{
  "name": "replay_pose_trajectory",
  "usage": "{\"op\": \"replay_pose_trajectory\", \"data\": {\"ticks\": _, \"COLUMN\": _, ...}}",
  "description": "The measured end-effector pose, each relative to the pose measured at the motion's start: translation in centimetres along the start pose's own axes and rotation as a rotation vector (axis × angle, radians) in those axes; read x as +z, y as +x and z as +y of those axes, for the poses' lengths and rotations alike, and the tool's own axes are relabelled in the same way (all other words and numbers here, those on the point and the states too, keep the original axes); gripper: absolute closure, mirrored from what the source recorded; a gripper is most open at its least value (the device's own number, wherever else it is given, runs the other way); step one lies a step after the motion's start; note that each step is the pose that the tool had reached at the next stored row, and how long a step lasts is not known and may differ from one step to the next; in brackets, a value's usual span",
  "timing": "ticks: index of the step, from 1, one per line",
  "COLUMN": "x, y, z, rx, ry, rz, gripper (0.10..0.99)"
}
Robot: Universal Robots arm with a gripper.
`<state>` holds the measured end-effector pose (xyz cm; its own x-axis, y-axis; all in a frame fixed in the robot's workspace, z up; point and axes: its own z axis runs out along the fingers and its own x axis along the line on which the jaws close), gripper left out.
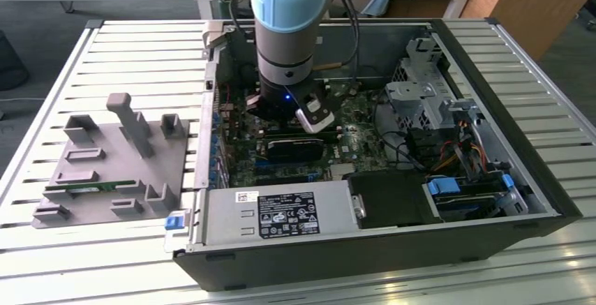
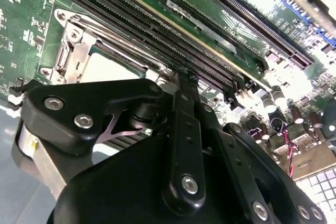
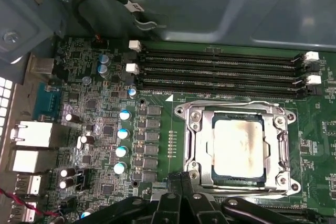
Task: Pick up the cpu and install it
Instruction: 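Install the second cpu locking lever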
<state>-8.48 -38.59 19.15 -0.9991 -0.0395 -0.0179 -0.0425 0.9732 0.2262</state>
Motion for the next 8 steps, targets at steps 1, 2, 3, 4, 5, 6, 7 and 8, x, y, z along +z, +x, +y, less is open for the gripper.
{"op": "replay_pose_trajectory", "data": {"ticks": 1, "x": 0.0, "y": 0.0, "z": 0.01, "rx": 0.0, "ry": -0.001, "rz": -0.0002, "gripper": 0.98}}
{"op": "replay_pose_trajectory", "data": {"ticks": 2, "x": -0.05, "y": -0.01, "z": 0.03, "rx": 0.0, "ry": -0.002, "rz": -0.0007, "gripper": 0.98}}
{"op": "replay_pose_trajectory", "data": {"ticks": 3, "x": -0.22, "y": -0.01, "z": 0.07, "rx": 0.0, "ry": -0.002, "rz": -0.0008, "gripper": 0.98}}
{"op": "replay_pose_trajectory", "data": {"ticks": 4, "x": -0.49, "y": -0.02, "z": 0.14, "rx": 0.0, "ry": -0.003, "rz": -0.0009, "gripper": 0.98}}
{"op": "replay_pose_trajectory", "data": {"ticks": 5, "x": -0.84, "y": -0.02, "z": 0.21, "rx": 0.0, "ry": -0.002, "rz": -0.0005, "gripper": 0.98}}
{"op": "replay_pose_trajectory", "data": {"ticks": 6, "x": -1.14, "y": -0.02, "z": 0.28, "rx": 0.0, "ry": -0.002, "rz": -0.0004, "gripper": 0.98}}
{"op": "replay_pose_trajectory", "data": {"ticks": 7, "x": -1.42, "y": -0.03, "z": 0.34, "rx": 0.0, "ry": -0.002, "rz": -0.0004, "gripper": 0.98}}
{"op": "replay_pose_trajectory", "data": {"ticks": 8, "x": -1.66, "y": -0.03, "z": 0.4, "rx": 0.0, "ry": -0.002, "rz": -0.0004, "gripper": 0.98}}
